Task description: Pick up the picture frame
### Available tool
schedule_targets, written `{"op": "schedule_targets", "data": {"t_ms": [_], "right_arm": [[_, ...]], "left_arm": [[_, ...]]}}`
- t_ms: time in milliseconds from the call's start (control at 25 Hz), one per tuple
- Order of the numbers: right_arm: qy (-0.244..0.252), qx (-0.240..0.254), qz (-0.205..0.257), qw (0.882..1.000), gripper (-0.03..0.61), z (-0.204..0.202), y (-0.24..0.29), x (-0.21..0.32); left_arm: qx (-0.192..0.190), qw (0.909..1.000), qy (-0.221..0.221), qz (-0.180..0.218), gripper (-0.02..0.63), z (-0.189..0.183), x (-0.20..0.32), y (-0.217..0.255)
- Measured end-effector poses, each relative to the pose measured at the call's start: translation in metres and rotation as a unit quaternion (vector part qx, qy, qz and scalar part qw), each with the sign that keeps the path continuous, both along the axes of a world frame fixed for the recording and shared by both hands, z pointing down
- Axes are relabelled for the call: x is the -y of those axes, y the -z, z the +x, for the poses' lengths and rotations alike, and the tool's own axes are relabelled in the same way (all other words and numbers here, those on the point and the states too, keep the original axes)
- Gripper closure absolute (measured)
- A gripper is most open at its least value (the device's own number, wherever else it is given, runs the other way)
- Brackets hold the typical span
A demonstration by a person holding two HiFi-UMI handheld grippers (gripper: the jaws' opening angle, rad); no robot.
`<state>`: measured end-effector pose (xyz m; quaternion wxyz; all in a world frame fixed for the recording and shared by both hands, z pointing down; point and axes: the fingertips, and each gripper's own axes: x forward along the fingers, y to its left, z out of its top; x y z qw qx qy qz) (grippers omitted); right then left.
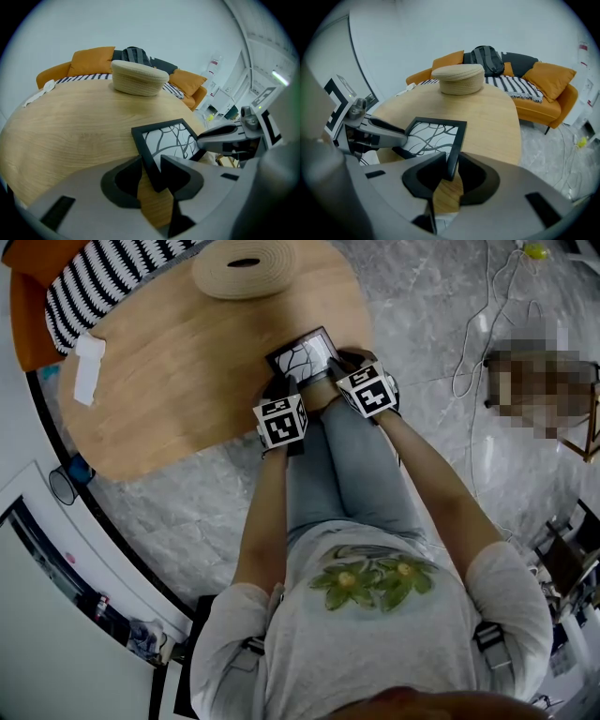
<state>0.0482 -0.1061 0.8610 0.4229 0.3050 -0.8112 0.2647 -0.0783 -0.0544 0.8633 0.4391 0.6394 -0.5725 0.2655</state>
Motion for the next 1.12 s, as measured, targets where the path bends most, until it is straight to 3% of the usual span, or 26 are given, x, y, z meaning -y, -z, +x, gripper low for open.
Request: {"op": "schedule_targets", "data": {"t_ms": [440, 1120], "right_arm": [[-0.008, -0.009, -0.005, 1.000, 0.491, -0.002, 0.015, 0.000], [-0.021, -0.005, 0.004, 1.000, 0.491, -0.008, 0.113, 0.002]], "left_arm": [[0.008, 1.0000, 0.002, -0.005, 0.485, -0.004, 0.003, 0.017], [0.002, 1.0000, 0.002, 0.002, 0.497, -0.012, 0.007, 0.114]]}}
